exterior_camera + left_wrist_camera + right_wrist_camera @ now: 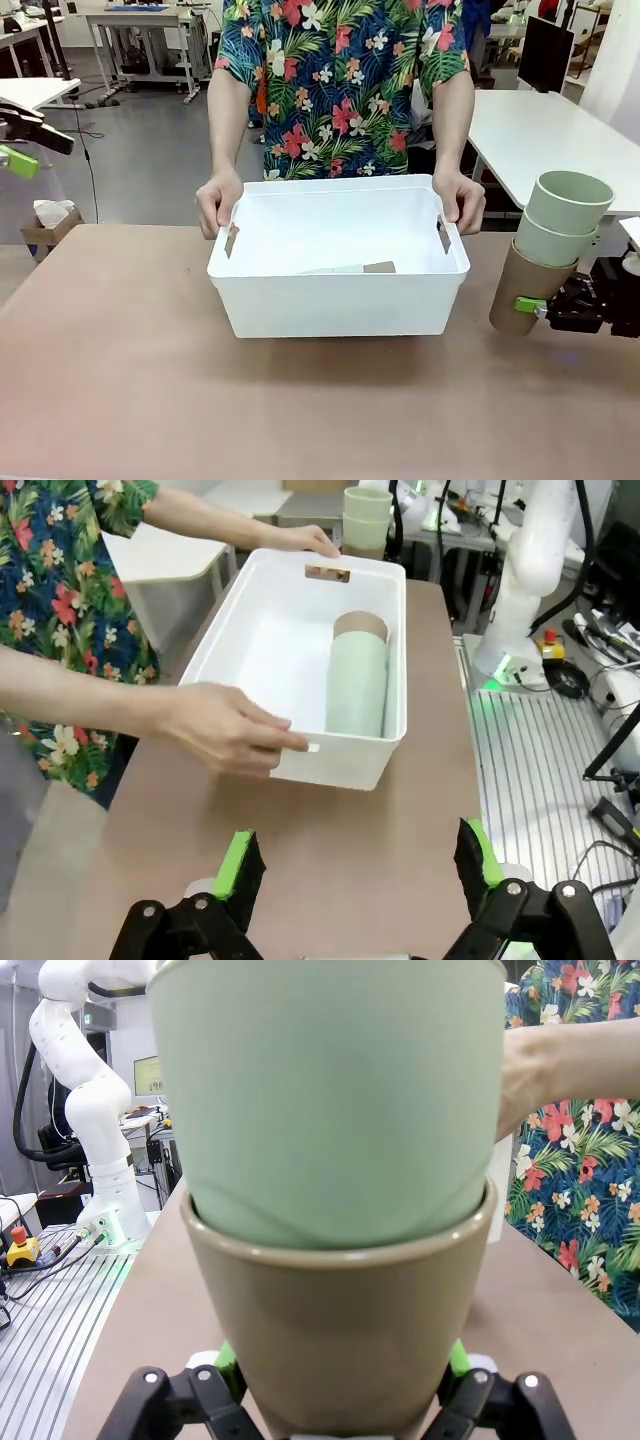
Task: Stack the cups and store them in the basket.
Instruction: Place the stack of Reusable plastic cups into the Pantry Basket.
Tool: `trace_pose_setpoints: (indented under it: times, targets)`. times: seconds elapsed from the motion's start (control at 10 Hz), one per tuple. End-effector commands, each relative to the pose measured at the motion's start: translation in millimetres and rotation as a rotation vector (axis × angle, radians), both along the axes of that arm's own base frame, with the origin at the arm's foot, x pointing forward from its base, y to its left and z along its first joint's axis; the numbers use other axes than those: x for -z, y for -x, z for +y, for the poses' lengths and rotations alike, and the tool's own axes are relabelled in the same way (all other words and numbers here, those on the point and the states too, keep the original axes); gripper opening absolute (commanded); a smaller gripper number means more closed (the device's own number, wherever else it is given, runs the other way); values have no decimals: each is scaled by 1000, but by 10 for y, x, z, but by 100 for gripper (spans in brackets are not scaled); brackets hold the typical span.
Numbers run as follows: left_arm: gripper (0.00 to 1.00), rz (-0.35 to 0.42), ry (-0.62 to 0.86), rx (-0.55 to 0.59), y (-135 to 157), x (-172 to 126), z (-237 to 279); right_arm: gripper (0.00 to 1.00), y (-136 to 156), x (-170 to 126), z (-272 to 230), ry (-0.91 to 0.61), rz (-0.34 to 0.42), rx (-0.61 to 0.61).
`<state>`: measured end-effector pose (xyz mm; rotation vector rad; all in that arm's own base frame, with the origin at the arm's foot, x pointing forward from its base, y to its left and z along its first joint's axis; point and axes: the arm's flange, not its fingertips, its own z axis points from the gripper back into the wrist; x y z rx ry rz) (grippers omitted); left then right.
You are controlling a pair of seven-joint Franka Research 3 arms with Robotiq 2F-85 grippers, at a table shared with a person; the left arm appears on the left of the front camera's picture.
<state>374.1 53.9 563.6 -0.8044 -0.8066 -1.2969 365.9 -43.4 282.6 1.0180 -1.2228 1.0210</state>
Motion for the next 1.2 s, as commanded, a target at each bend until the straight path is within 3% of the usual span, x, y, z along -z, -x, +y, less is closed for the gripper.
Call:
trace_pose_setpoints:
  times: [0.0,1.1]
  targets:
    - [100,16,7,1,19,-32,-35,85,-8,-49,2,2,-15,-1]
    - [100,16,7,1,19,-32,-35,85,-8,-49,2,2,-15,-1]
